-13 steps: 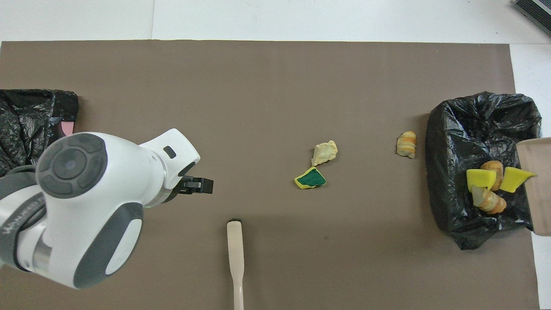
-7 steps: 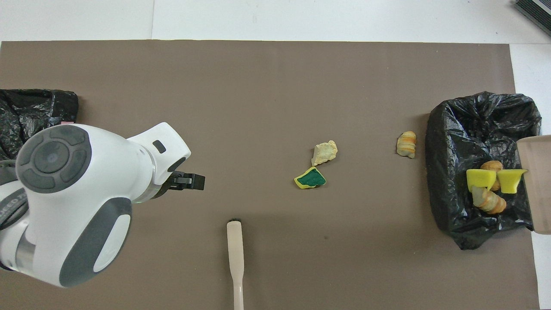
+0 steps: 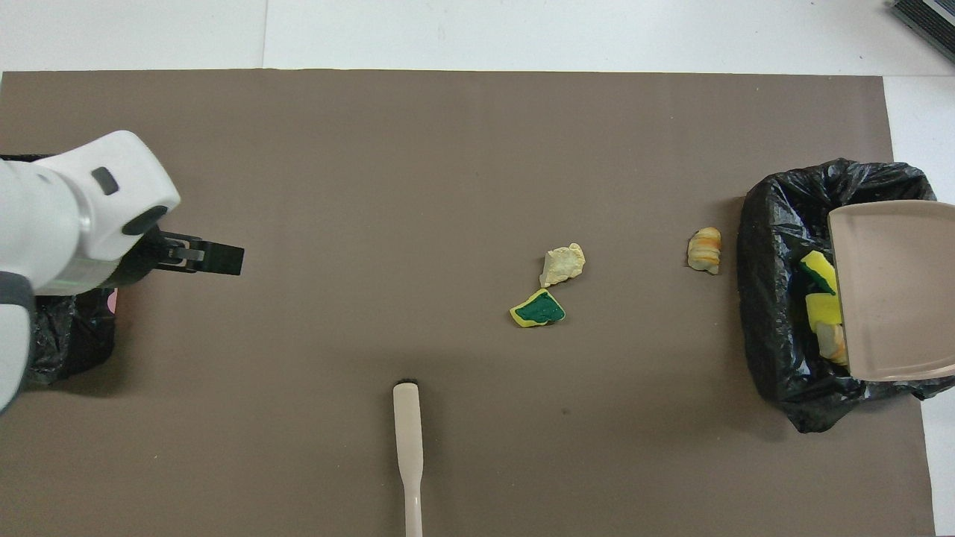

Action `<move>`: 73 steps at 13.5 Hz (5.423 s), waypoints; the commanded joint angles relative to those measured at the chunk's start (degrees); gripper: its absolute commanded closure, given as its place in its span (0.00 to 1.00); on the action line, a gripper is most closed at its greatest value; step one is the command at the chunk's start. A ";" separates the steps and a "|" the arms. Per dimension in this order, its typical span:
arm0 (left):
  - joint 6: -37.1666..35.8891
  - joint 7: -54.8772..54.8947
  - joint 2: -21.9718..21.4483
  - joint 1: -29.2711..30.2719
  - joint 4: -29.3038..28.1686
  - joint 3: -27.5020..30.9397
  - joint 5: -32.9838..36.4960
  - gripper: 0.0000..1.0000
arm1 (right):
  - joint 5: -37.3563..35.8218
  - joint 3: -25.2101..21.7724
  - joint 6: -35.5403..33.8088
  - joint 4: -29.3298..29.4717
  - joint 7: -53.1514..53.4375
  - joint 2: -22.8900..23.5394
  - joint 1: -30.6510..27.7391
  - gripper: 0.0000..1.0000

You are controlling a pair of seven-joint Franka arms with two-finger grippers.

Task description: Sweep and dump trash in bin

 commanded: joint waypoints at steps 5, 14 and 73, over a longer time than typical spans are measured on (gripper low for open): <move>-15.67 13.09 4.50 0.56 16.87 7.33 3.12 0.00 | 9.72 2.90 -1.75 1.84 4.75 0.71 -0.48 1.00; -17.00 12.21 2.85 5.65 16.89 5.05 0.32 0.00 | 22.30 8.89 2.02 -4.05 42.96 4.66 5.65 1.00; 28.96 -30.57 19.44 1.26 -8.69 -21.76 11.55 0.00 | 38.74 23.12 30.51 -29.37 150.68 10.99 49.27 1.00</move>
